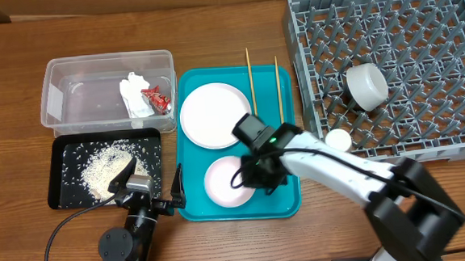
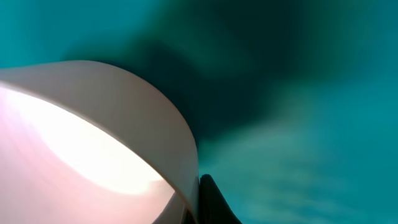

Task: Sort waste into correct bins and load items into the dishwasher
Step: 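Carry the pink bowl into the dish rack and set it down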

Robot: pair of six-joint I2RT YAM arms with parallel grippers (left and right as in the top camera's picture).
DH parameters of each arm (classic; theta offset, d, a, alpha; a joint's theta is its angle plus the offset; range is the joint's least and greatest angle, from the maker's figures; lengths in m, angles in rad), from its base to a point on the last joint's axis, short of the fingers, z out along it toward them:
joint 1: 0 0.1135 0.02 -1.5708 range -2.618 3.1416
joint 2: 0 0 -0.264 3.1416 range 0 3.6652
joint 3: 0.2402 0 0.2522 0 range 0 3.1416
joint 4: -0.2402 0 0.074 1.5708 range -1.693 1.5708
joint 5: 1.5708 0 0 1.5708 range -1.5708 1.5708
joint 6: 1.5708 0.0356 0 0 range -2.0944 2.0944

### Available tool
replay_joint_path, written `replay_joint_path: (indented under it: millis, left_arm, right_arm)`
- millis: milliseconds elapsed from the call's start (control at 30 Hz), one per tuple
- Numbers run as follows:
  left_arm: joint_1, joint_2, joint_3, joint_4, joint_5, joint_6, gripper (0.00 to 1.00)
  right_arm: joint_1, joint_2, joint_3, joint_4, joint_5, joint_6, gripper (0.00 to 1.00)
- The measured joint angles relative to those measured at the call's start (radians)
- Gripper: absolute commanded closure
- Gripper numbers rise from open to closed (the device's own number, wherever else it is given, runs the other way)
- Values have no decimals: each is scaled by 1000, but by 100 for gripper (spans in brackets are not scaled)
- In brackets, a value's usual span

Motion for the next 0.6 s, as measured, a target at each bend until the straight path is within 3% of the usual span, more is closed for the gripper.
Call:
replay_joint_path:
  millis: [133, 367, 600]
  left_arm:
    - [0, 0, 0, 0, 0, 0, 0]
    - [0, 0, 0, 0, 0, 0, 0]
    - [0, 0, 0, 0, 0, 0, 0]
  right_arm:
    - [-72, -117, 47, -78, 214, -6, 96]
    - [-238, -380, 138, -19, 839, -24, 96]
    - [-472, -383, 143, 3, 1288, -84, 96]
